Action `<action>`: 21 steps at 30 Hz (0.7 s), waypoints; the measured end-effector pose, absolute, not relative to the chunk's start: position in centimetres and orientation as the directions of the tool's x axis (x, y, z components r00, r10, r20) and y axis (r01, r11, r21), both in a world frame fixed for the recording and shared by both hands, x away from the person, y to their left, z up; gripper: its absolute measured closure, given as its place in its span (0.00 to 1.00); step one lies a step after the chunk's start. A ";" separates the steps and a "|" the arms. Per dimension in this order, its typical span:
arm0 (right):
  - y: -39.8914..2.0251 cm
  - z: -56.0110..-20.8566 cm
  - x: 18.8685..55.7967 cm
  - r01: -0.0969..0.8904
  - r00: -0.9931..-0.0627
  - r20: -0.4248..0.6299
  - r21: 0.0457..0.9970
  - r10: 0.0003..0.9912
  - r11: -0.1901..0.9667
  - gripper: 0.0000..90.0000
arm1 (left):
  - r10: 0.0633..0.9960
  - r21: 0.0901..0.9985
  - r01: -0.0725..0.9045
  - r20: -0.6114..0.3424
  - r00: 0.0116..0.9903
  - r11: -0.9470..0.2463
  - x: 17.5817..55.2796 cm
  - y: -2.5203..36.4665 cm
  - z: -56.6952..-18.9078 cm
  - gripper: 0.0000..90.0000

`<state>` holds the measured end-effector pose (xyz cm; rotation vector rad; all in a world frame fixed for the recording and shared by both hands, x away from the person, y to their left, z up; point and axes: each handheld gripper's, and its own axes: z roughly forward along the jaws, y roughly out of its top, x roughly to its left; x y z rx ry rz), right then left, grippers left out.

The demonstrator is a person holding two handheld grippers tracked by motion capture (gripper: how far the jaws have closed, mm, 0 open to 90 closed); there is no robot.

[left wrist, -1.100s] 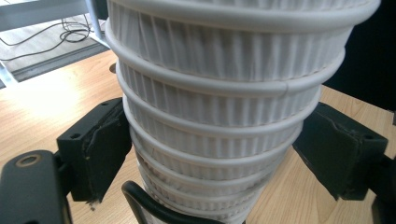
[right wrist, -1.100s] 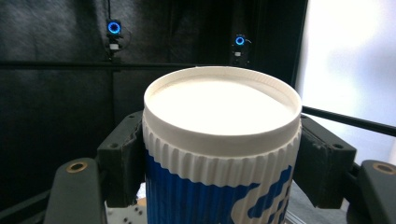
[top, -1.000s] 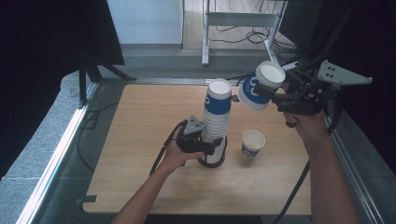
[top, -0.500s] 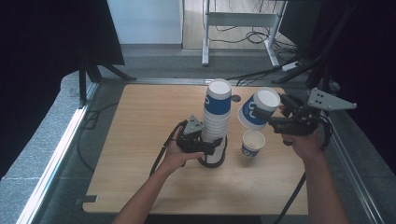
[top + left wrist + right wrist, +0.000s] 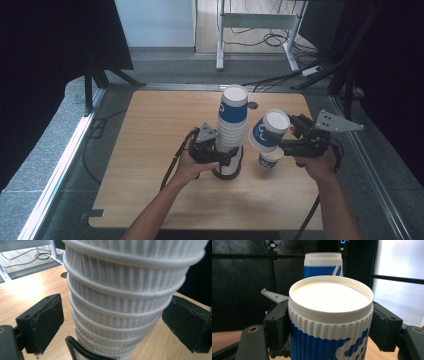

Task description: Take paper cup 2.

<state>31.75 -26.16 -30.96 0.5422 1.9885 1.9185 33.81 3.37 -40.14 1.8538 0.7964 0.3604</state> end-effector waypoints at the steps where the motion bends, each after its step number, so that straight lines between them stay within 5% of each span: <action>1: -26.1 -31.2 31.7 0.048 -0.877 0.030 0.999 0.479 0.024 0.30 | 0.669 0.903 0.357 -0.113 0.734 -0.240 33.8 3.4 -40.1 0.04; 21: -23.9 -35.5 30.2 0.059 -0.884 0.022 0.996 0.466 0.064 0.30 | 0.665 0.921 0.321 -0.099 0.741 -0.220 30.5 6.0 -40.9 0.05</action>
